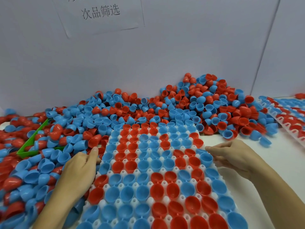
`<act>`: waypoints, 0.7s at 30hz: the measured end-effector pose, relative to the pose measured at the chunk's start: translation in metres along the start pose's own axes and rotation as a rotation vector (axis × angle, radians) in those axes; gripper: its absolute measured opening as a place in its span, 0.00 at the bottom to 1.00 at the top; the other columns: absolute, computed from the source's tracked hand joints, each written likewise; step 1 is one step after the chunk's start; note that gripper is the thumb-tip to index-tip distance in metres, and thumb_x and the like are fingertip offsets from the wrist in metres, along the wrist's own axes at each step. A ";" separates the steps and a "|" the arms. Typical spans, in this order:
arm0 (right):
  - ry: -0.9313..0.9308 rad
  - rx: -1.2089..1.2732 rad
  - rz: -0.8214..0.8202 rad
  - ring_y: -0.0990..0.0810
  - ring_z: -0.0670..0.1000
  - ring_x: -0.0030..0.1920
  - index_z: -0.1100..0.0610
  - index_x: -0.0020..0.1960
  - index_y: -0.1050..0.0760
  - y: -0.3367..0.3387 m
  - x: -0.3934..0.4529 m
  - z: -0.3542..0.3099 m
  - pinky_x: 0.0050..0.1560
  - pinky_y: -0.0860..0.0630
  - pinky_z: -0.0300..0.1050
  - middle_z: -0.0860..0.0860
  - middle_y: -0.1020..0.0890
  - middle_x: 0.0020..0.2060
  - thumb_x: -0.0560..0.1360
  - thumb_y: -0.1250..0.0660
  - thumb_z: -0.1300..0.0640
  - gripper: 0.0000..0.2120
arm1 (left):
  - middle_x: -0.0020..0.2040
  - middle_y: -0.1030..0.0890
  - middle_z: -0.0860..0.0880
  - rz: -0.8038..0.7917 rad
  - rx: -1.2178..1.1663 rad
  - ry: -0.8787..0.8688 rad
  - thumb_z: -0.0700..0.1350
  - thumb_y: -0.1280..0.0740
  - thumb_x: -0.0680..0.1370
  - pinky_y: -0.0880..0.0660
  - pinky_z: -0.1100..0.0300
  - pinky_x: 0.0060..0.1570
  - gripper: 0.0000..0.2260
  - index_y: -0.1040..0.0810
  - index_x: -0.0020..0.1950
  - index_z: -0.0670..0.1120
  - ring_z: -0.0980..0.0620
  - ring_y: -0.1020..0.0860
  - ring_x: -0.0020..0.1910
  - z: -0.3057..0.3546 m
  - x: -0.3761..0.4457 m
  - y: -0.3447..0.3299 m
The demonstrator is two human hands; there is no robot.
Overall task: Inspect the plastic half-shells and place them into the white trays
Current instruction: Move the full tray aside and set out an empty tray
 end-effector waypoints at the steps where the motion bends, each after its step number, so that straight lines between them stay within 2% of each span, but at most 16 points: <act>1: 0.005 0.008 0.003 0.20 0.49 0.30 0.63 0.45 0.14 0.000 0.000 0.000 0.33 0.23 0.41 0.56 0.14 0.35 0.71 0.23 0.58 0.08 | 0.37 0.22 0.52 0.000 -0.003 0.001 0.55 0.48 0.84 0.34 0.62 0.42 0.30 0.20 0.37 0.34 0.65 0.30 0.37 0.001 -0.001 0.000; 3: 0.014 0.026 0.014 0.19 0.51 0.32 0.63 0.45 0.15 0.001 0.001 0.000 0.33 0.23 0.42 0.57 0.14 0.35 0.72 0.24 0.60 0.06 | 0.38 0.23 0.51 0.001 -0.031 -0.001 0.55 0.47 0.84 0.35 0.63 0.43 0.26 0.21 0.36 0.43 0.64 0.29 0.36 0.004 0.000 0.001; 5: 0.019 0.045 0.021 0.18 0.53 0.37 0.63 0.44 0.15 0.002 0.001 0.000 0.35 0.22 0.44 0.58 0.14 0.37 0.73 0.25 0.62 0.04 | 0.40 0.24 0.59 0.006 -0.097 0.023 0.53 0.45 0.85 0.35 0.58 0.49 0.22 0.19 0.39 0.48 0.65 0.30 0.40 0.004 0.000 0.003; 7: 0.019 0.065 0.010 0.17 0.54 0.41 0.63 0.45 0.15 0.001 0.002 -0.001 0.35 0.22 0.44 0.58 0.14 0.39 0.73 0.26 0.62 0.03 | 0.41 0.25 0.63 0.005 -0.135 0.051 0.52 0.44 0.85 0.36 0.57 0.51 0.20 0.19 0.40 0.50 0.65 0.30 0.41 0.002 0.000 0.004; 10: 0.028 0.068 -0.006 0.16 0.54 0.43 0.61 0.46 0.15 0.000 0.003 -0.001 0.36 0.23 0.44 0.55 0.13 0.39 0.74 0.26 0.61 0.04 | 0.32 0.22 0.58 -0.003 -0.150 0.085 0.51 0.42 0.84 0.35 0.59 0.42 0.22 0.18 0.34 0.47 0.62 0.28 0.38 -0.001 -0.001 0.001; 12: 0.030 0.071 -0.007 0.16 0.54 0.44 0.61 0.46 0.14 0.001 0.005 0.000 0.37 0.23 0.43 0.55 0.13 0.39 0.74 0.26 0.60 0.04 | 0.33 0.24 0.61 0.010 -0.178 0.099 0.50 0.41 0.84 0.35 0.58 0.41 0.22 0.18 0.34 0.46 0.63 0.28 0.37 -0.001 -0.001 0.001; 14: 0.027 0.083 -0.014 0.16 0.53 0.45 0.61 0.46 0.14 0.000 0.006 0.001 0.37 0.24 0.43 0.55 0.13 0.39 0.74 0.26 0.61 0.04 | 0.32 0.25 0.61 0.027 -0.182 0.099 0.48 0.40 0.83 0.35 0.60 0.39 0.22 0.18 0.35 0.39 0.63 0.28 0.37 -0.003 -0.001 0.001; 16: 0.023 0.089 -0.019 0.17 0.54 0.45 0.60 0.46 0.14 0.001 0.007 0.002 0.36 0.24 0.42 0.55 0.13 0.39 0.75 0.27 0.61 0.04 | 0.29 0.24 0.54 0.028 -0.197 0.092 0.47 0.38 0.83 0.31 0.59 0.38 0.20 0.20 0.35 0.36 0.59 0.27 0.35 -0.004 -0.001 0.001; 18: 0.027 0.086 -0.015 0.17 0.54 0.45 0.59 0.45 0.13 0.002 0.008 0.002 0.36 0.24 0.42 0.54 0.13 0.39 0.75 0.27 0.61 0.04 | 0.31 0.20 0.52 0.030 -0.252 0.107 0.45 0.36 0.81 0.29 0.54 0.38 0.18 0.19 0.33 0.41 0.53 0.24 0.36 -0.005 -0.003 0.003; 21: 0.043 0.068 -0.014 0.16 0.53 0.45 0.57 0.44 0.13 0.002 0.009 0.002 0.36 0.23 0.42 0.52 0.13 0.39 0.75 0.27 0.60 0.04 | 0.40 0.16 0.55 0.015 -0.318 0.141 0.45 0.36 0.81 0.26 0.53 0.43 0.13 0.16 0.39 0.51 0.52 0.20 0.45 -0.006 -0.004 0.004</act>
Point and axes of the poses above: each hand's wrist, its own x-axis towards the middle knuckle, its own y-axis out of the back of the hand, z = x × y, the point moved 9 cm from there along x, towards the middle knuckle
